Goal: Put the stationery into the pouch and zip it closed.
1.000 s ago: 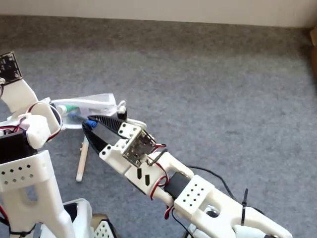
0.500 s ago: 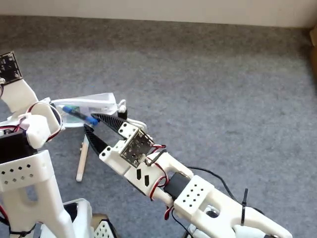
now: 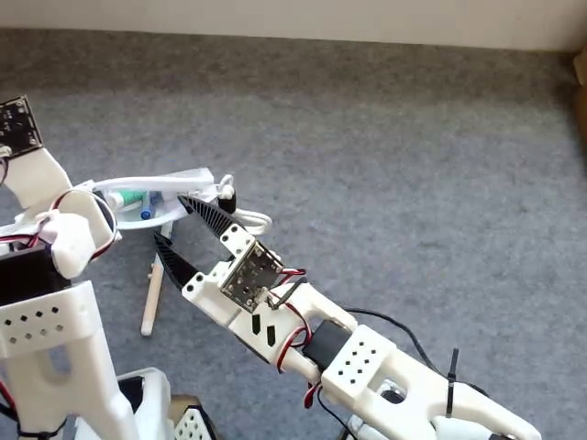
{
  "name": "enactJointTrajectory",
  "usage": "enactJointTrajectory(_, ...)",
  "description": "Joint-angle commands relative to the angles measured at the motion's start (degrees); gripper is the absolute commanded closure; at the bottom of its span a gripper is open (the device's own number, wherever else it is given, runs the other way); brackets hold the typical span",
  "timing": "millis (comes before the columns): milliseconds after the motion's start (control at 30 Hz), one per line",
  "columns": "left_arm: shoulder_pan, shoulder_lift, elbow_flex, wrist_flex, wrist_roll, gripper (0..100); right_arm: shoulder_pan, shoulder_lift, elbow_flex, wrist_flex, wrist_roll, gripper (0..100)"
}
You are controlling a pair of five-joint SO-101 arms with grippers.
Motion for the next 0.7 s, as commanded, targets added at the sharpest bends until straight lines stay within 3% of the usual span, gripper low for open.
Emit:
enactJointTrajectory(0,0.4,0.5,1.7,-3.8,0.4,99,-0.9,-0.7,-0.2,0.5,0.4,82.1)
enactJointTrajectory(567,-7.9,0.4,0.3,-3.9,3.2,99,-0.9,-3.0,-0.2,0.7,0.1,82.1)
enactJointTrajectory(667,-9.2,0.4,0.3,-3.9,3.4,99,-0.8,-8.8,-0.4,7.4,0.1,82.1)
